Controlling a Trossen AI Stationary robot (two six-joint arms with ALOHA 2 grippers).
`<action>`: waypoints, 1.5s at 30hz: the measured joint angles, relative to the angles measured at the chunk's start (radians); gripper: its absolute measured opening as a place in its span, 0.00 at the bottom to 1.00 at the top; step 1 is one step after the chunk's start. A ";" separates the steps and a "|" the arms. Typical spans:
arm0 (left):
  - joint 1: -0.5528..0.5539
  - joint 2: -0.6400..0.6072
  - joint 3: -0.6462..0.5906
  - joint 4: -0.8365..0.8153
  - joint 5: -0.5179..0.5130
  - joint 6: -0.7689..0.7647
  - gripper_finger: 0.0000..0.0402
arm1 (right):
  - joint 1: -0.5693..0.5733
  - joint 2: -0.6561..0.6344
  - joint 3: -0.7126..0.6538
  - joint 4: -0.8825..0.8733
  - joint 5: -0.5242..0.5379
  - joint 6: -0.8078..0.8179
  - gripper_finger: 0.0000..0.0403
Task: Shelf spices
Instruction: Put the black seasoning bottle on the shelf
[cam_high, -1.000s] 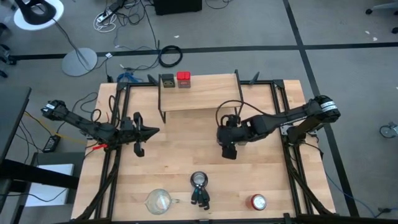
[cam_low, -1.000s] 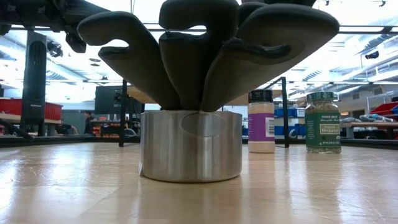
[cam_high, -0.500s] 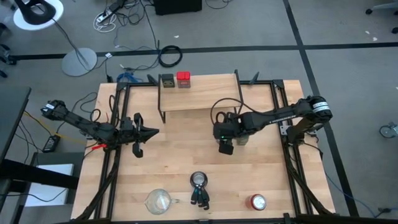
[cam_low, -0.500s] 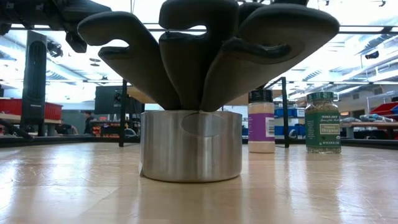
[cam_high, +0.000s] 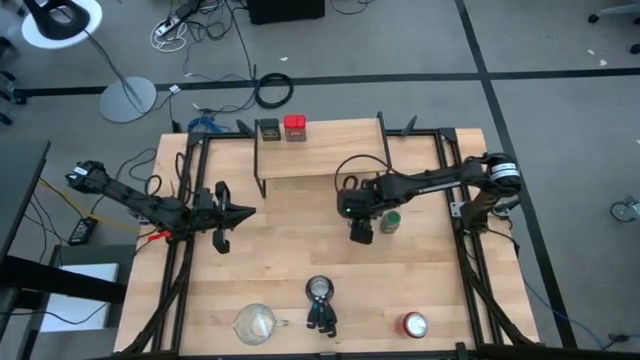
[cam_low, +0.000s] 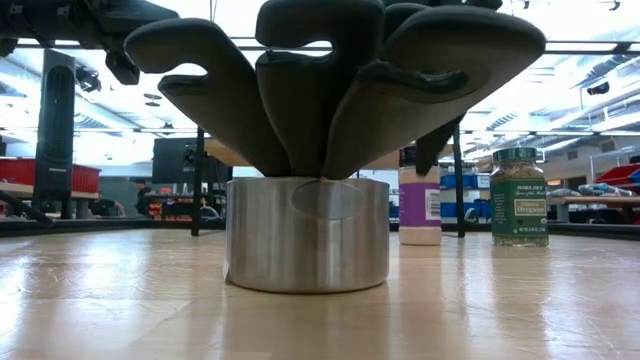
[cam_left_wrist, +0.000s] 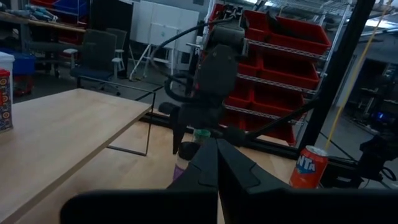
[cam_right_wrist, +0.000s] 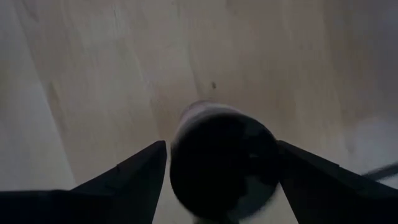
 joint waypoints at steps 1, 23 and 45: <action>0.000 0.000 0.000 0.000 0.000 0.000 0.00 | -0.002 0.010 0.000 0.008 -0.004 -0.012 0.72; 0.000 0.000 0.000 -0.005 0.000 0.015 0.00 | 0.016 0.038 0.241 -0.051 -0.052 -0.059 0.52; 0.000 0.000 0.000 0.001 -0.021 -0.003 0.00 | -0.457 0.048 0.784 -0.132 -0.037 -0.374 0.52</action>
